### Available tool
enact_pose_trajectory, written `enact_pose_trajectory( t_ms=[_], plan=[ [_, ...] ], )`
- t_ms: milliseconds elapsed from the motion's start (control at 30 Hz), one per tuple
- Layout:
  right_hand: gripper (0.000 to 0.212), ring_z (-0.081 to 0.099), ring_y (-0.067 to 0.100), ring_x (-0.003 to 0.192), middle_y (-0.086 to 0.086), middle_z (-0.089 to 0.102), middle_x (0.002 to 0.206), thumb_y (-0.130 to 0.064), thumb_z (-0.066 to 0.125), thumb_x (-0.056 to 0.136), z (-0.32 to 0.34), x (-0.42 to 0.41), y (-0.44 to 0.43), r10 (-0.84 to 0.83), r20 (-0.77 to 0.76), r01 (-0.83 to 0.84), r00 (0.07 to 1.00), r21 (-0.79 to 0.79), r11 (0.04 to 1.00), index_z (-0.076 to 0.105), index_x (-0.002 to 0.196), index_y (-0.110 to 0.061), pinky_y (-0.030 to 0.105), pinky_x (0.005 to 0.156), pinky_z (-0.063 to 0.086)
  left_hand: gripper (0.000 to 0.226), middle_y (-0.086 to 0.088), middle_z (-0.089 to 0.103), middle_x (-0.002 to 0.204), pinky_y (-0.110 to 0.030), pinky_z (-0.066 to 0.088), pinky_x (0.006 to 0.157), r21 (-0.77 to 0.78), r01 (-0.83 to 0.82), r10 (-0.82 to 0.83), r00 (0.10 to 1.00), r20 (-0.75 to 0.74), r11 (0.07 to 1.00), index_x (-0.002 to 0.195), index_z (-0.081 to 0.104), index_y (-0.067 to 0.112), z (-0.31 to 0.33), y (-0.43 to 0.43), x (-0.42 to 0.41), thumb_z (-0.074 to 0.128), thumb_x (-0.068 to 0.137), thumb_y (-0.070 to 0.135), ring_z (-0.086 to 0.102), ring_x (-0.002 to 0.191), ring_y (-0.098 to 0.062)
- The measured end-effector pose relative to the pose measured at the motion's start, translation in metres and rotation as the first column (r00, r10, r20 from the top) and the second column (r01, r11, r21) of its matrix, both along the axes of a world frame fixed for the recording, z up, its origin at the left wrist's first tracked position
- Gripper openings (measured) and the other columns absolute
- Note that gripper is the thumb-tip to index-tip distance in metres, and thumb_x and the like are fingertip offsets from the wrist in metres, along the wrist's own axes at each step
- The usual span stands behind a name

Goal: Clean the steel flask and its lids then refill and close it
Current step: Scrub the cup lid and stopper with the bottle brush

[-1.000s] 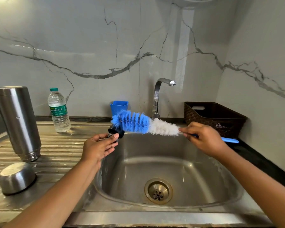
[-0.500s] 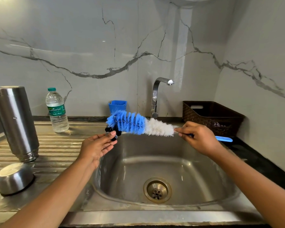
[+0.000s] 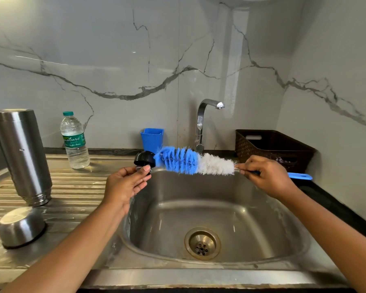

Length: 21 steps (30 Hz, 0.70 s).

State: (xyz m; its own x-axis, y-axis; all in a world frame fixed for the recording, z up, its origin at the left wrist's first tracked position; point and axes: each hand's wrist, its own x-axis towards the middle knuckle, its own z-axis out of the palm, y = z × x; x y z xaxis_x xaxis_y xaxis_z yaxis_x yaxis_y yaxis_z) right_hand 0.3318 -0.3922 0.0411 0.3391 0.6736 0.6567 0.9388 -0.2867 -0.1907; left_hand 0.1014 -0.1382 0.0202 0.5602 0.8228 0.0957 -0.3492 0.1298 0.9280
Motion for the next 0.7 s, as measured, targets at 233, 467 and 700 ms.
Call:
enact_pose_trajectory(
  t_ms=[233, 467, 700],
  plan=[
    [0.025, 0.058, 0.008, 0.071, -0.017, 0.058, 0.079, -0.014, 0.069, 0.084, 0.002, -0.012, 0.007, -0.011, -0.083, 0.017, 0.996, 0.069, 0.997, 0.073, 0.106, -0.024, 0.032, 0.057, 0.049, 0.022, -0.007, 0.069, 0.08, -0.018, 0.057, 0.063, 0.069, -0.122, 0.121, 0.993, 0.012, 0.99, 0.087, 0.058, 0.01, -0.001, 0.012, -0.002, 0.074, 0.074, 0.003, 0.068, 0.077, -0.019],
    [0.025, 0.061, 0.014, 0.076, -0.008, 0.063, 0.083, -0.017, 0.066, 0.087, 0.005, -0.029, 0.017, -0.028, -0.069, 0.025, 0.997, -0.046, 0.999, 0.071, 0.11, -0.026, 0.038, 0.066, 0.052, 0.039, -0.004, 0.069, 0.085, -0.03, 0.052, 0.075, 0.516, -0.291, 0.366, 0.929, -0.047, 0.806, 0.092, 0.06, 0.01, -0.005, 0.007, 0.002, 0.086, 0.063, 0.01, 0.066, 0.077, -0.019],
    [0.022, 0.059, -0.002, 0.086, -0.025, 0.062, 0.094, -0.021, 0.064, 0.088, 0.016, -0.034, 0.012, -0.012, -0.255, -0.019, 0.967, -0.117, 0.993, 0.07, 0.109, -0.026, 0.02, 0.081, 0.048, 0.044, -0.008, 0.067, 0.091, -0.033, 0.052, 0.075, 0.592, -0.397, 0.498, 0.867, -0.008, 0.701, 0.095, 0.058, 0.011, -0.002, 0.016, -0.003, 0.087, 0.062, 0.014, 0.064, 0.083, -0.026]
  ],
)
